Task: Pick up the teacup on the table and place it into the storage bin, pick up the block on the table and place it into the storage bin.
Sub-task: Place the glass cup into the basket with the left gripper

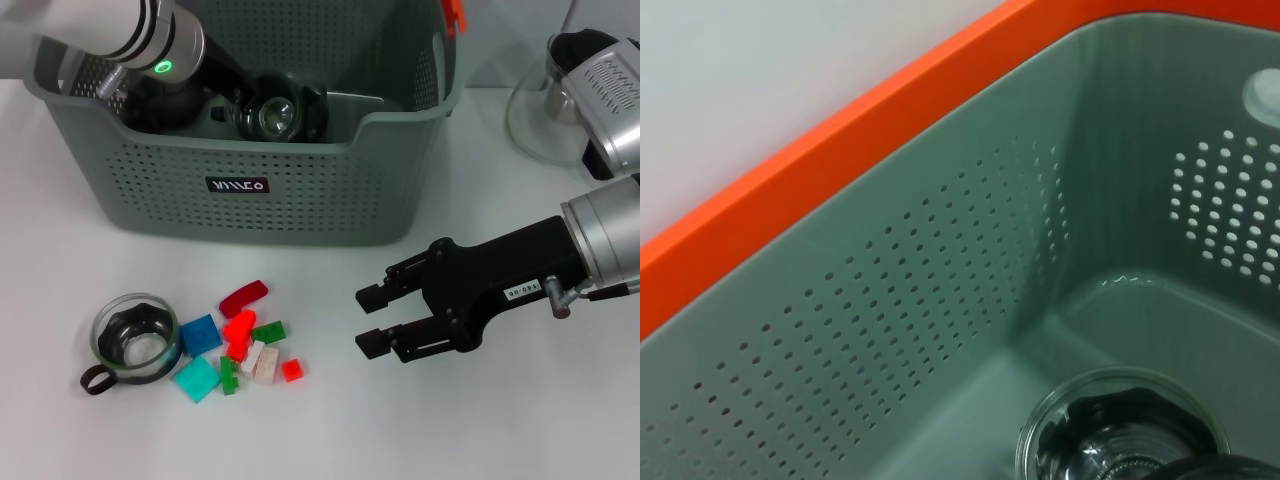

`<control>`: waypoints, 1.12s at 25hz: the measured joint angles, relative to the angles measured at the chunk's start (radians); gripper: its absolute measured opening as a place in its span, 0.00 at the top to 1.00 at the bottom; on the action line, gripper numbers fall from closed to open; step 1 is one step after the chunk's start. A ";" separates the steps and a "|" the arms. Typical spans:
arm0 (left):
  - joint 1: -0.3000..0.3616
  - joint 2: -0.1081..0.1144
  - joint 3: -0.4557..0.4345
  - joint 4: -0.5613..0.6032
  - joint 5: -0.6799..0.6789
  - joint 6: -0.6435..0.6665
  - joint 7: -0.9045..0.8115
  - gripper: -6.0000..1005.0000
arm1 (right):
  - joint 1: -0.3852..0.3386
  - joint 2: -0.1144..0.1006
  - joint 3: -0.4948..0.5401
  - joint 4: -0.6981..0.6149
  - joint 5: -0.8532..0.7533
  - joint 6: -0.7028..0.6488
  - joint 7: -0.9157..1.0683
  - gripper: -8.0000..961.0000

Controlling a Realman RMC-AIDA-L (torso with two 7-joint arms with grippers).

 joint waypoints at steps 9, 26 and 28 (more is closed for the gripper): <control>0.001 0.004 0.000 0.018 0.000 0.011 -0.002 0.88 | 0.001 0.000 0.000 0.000 0.000 0.004 0.002 0.41; 0.042 0.009 -0.008 0.182 0.006 0.128 -0.014 0.39 | 0.001 0.000 0.000 0.000 0.000 0.006 0.003 0.41; 0.050 0.010 -0.010 0.202 0.008 0.143 -0.014 0.34 | 0.001 0.000 0.000 0.000 0.000 0.007 0.003 0.41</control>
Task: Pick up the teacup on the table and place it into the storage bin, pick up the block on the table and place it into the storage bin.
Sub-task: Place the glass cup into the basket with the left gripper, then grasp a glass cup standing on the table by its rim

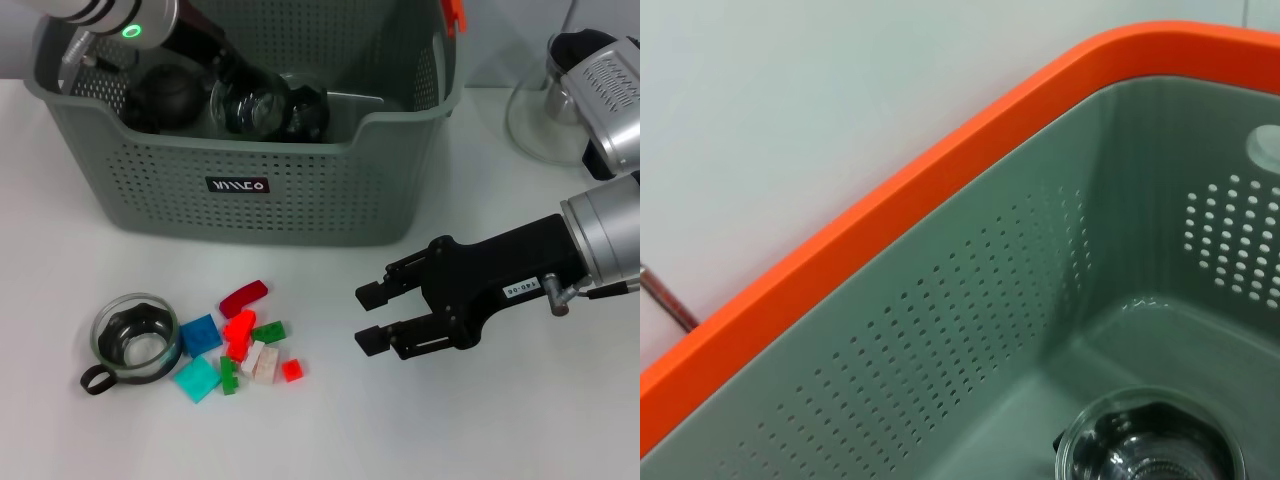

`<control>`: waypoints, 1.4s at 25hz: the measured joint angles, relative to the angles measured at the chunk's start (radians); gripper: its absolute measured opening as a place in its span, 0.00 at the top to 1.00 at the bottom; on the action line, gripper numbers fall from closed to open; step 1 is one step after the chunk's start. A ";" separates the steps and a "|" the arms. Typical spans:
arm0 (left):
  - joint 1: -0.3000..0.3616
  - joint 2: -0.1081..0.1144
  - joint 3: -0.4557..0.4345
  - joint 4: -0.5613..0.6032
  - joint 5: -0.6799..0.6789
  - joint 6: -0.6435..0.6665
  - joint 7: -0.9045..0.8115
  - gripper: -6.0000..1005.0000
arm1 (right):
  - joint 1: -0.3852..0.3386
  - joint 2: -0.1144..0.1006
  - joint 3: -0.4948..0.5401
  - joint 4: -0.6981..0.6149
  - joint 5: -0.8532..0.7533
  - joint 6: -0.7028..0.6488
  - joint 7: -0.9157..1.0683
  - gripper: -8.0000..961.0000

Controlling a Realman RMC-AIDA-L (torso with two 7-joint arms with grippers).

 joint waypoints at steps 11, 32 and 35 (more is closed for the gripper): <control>0.037 0.002 -0.001 0.086 0.018 0.063 -0.006 0.23 | 0.003 0.000 0.000 0.000 0.000 0.001 0.000 0.41; 0.159 -0.017 -0.158 0.569 -0.189 0.610 0.066 0.24 | 0.006 -0.006 0.028 -0.009 0.010 0.001 -0.012 0.41; 0.203 -0.015 -0.204 0.646 -0.269 0.721 0.088 0.24 | 0.006 -0.007 0.038 -0.009 0.010 0.001 -0.013 0.41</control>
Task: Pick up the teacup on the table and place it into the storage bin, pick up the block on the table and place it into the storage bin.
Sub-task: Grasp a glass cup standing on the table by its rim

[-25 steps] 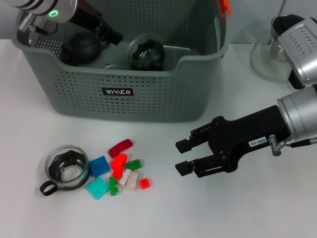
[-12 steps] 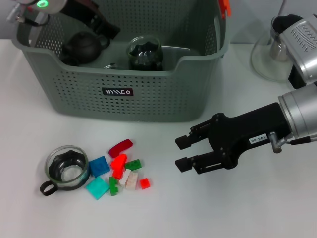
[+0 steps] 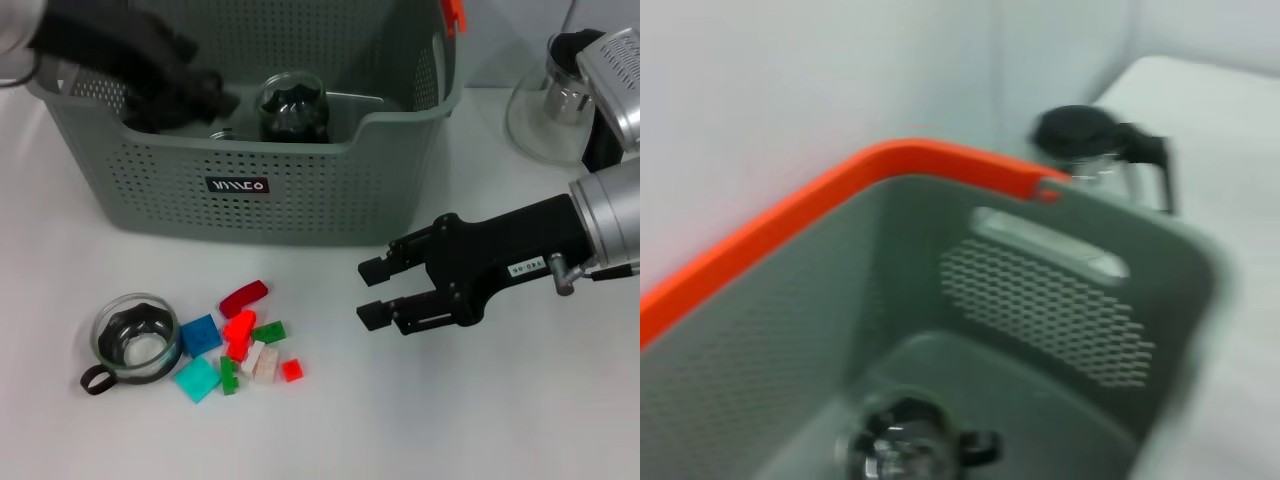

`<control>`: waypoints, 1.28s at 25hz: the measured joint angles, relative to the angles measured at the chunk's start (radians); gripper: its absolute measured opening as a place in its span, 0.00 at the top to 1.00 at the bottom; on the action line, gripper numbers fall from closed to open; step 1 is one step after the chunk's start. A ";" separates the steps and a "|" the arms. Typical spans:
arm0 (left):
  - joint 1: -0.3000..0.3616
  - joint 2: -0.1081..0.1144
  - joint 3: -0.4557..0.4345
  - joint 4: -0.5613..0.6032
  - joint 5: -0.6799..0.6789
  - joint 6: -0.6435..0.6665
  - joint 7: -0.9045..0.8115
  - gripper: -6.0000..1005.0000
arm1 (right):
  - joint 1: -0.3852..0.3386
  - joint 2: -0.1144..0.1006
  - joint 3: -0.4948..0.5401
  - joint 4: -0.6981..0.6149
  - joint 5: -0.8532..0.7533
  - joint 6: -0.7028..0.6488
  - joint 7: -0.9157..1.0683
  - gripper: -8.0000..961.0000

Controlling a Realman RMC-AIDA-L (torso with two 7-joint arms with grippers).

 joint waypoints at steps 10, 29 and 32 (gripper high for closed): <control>0.211 -0.036 -0.047 0.194 -0.022 0.163 0.040 0.24 | 0.000 0.006 0.017 0.001 0.000 0.002 -0.002 0.41; 0.179 -0.057 -0.033 -0.239 0.310 -0.152 0.062 0.25 | -0.005 0.016 0.027 0.009 -0.001 0.016 -0.005 0.41; 0.160 -0.057 -0.029 -0.288 0.346 -0.182 0.062 0.25 | -0.008 0.016 0.027 0.009 -0.001 0.018 -0.003 0.41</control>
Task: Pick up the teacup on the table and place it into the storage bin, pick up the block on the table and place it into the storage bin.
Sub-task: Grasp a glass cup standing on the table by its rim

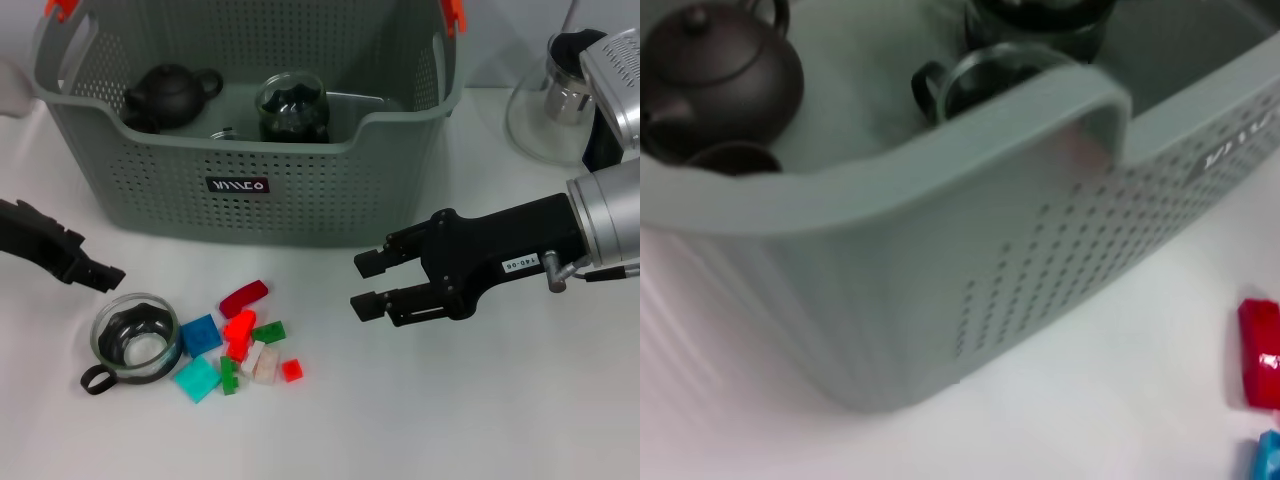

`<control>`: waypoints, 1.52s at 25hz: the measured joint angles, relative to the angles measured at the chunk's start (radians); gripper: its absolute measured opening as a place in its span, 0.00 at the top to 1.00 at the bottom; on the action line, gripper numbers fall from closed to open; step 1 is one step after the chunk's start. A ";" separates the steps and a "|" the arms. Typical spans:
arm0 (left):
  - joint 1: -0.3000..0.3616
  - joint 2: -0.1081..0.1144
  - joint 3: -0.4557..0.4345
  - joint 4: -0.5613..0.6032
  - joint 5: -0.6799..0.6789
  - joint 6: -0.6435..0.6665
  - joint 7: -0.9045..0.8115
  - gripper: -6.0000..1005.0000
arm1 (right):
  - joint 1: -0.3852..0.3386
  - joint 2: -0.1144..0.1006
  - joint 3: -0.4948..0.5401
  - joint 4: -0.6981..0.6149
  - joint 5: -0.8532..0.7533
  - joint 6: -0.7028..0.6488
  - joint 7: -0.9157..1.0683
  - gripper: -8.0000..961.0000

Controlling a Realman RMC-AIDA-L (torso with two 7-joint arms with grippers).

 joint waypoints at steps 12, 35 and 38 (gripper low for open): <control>-0.006 -0.006 0.019 -0.006 0.012 0.032 0.005 0.25 | -0.004 0.000 0.000 0.010 0.000 0.008 0.004 0.41; -0.007 -0.015 0.021 -0.138 0.012 -0.008 0.025 0.25 | -0.004 0.000 0.000 0.013 0.000 0.017 -0.004 0.41; -0.008 -0.015 0.022 -0.153 0.012 -0.019 0.025 0.25 | -0.006 0.000 0.000 0.015 0.000 0.019 -0.004 0.41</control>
